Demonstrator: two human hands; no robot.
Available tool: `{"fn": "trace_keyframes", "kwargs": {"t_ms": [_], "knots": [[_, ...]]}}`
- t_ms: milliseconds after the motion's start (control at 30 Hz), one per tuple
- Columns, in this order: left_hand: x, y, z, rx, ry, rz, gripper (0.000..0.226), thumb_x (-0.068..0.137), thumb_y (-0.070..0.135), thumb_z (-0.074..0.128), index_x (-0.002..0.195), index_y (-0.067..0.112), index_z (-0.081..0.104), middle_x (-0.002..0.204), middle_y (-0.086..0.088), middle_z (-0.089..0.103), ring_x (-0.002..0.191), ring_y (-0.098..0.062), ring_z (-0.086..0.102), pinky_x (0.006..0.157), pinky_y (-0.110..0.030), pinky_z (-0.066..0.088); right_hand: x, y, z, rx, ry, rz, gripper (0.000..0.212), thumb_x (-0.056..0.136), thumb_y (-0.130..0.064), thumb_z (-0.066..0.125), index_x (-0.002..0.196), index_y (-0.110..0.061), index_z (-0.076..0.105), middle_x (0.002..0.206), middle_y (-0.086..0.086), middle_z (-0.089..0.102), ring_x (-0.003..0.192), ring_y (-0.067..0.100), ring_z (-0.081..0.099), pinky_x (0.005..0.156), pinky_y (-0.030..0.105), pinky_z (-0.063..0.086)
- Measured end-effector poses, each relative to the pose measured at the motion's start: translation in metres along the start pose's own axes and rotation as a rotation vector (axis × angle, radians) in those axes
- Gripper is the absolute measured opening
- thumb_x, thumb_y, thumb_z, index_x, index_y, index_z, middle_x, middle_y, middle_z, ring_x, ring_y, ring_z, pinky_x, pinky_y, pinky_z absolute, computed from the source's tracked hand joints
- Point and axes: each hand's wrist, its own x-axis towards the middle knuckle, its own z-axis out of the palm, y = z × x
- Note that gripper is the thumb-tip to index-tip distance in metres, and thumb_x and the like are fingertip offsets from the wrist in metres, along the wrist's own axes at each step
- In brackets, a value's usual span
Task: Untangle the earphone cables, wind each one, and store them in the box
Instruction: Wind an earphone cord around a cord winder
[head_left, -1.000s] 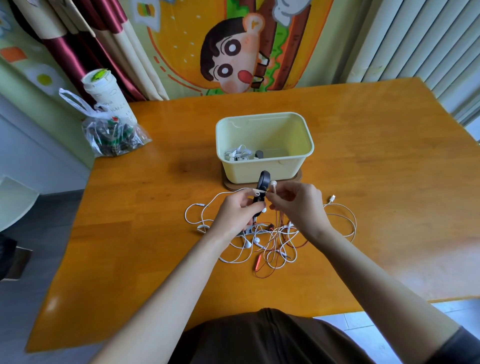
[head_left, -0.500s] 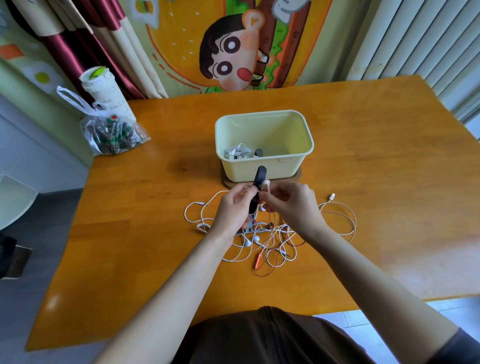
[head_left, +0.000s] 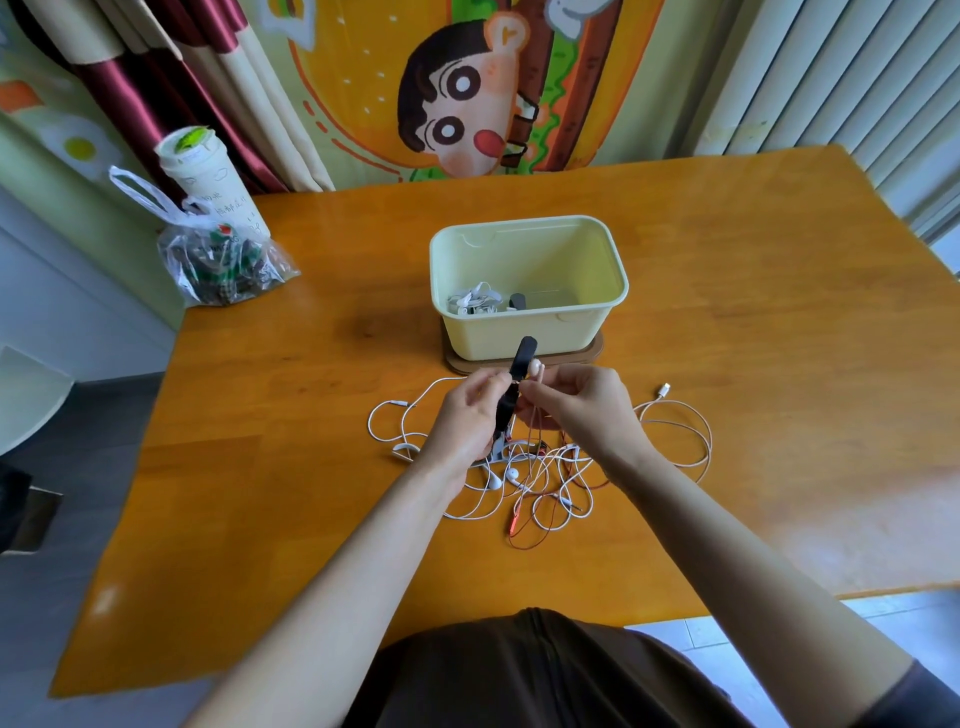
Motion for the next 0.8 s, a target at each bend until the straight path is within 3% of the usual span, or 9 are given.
{"fn": "trace_keyframes", "kwargs": {"t_ms": [33,67,100,167,267,433,567,800], "knots": [[0.000,-0.002,0.000,-0.001,0.003,-0.020,0.016,0.101,0.031,0.041,0.097,0.027,0.056,0.080,0.001,0.056,0.078,-0.032,0.057,0.053,-0.024,0.053,0.001,-0.002,0.001,-0.010,-0.001,0.009,0.013,0.085,-0.018,0.067,0.076,-0.009,0.071,0.072,0.008,0.073,0.070,0.022,0.071,0.075,0.043,0.059],[0.001,-0.003,0.000,-0.008,0.011,-0.050,0.019,0.101,0.031,0.040,0.094,0.023,0.056,0.068,0.001,0.048,0.061,-0.019,0.049,0.039,-0.017,0.040,0.002,-0.003,0.002,-0.019,-0.006,0.013,0.013,0.084,-0.017,0.067,0.075,-0.010,0.071,0.072,0.008,0.073,0.070,0.022,0.071,0.075,0.043,0.059],[0.002,-0.005,-0.001,-0.020,0.017,-0.079,0.022,0.100,0.033,0.040,0.091,0.020,0.056,0.062,0.001,0.043,0.051,-0.012,0.042,0.035,-0.016,0.032,0.003,-0.005,0.003,-0.029,-0.009,0.014,0.012,0.084,-0.017,0.067,0.074,-0.011,0.072,0.072,0.009,0.072,0.070,0.022,0.071,0.074,0.042,0.059],[0.004,-0.007,-0.001,-0.071,0.020,-0.096,0.027,0.098,0.035,0.044,0.084,0.018,0.057,0.055,0.002,0.046,0.041,-0.008,0.040,0.037,-0.020,0.029,0.006,-0.007,0.003,-0.044,-0.014,0.016,0.011,0.084,-0.016,0.067,0.077,-0.008,0.072,0.073,0.010,0.072,0.069,0.020,0.071,0.072,0.038,0.060],[0.006,-0.009,-0.001,-0.129,0.047,-0.059,0.027,0.097,0.037,0.047,0.085,0.017,0.061,0.044,0.010,0.049,0.039,-0.009,0.042,0.038,-0.022,0.031,0.007,-0.009,0.003,0.016,-0.029,0.024,0.013,0.084,-0.016,0.067,0.084,-0.003,0.071,0.075,0.011,0.072,0.067,0.018,0.070,0.072,0.037,0.059],[0.010,-0.009,-0.002,-0.093,0.078,-0.004,0.028,0.099,0.038,0.046,0.104,0.017,0.063,0.043,0.013,0.050,0.037,-0.009,0.037,0.035,-0.020,0.029,0.006,-0.005,0.004,0.053,-0.009,-0.002,0.012,0.086,-0.017,0.066,0.083,-0.006,0.070,0.074,0.010,0.072,0.069,0.021,0.070,0.077,0.044,0.058],[0.011,-0.014,-0.004,-0.112,0.074,0.039,0.026,0.101,0.028,0.043,0.107,0.014,0.064,0.062,-0.007,0.049,0.037,-0.008,0.036,0.032,-0.019,0.027,0.005,-0.002,0.004,-0.005,0.019,-0.054,0.018,0.088,-0.022,0.064,0.085,-0.005,0.068,0.075,0.008,0.072,0.071,0.022,0.071,0.075,0.046,0.058],[0.010,-0.013,-0.003,-0.150,0.001,0.055,0.019,0.098,0.034,0.049,0.097,0.019,0.060,0.072,-0.010,0.053,0.040,-0.010,0.041,0.034,-0.020,0.031,0.005,-0.002,0.002,0.003,-0.019,-0.046,0.016,0.089,-0.021,0.063,0.088,-0.006,0.069,0.080,0.010,0.073,0.075,0.023,0.071,0.076,0.045,0.058]]}}
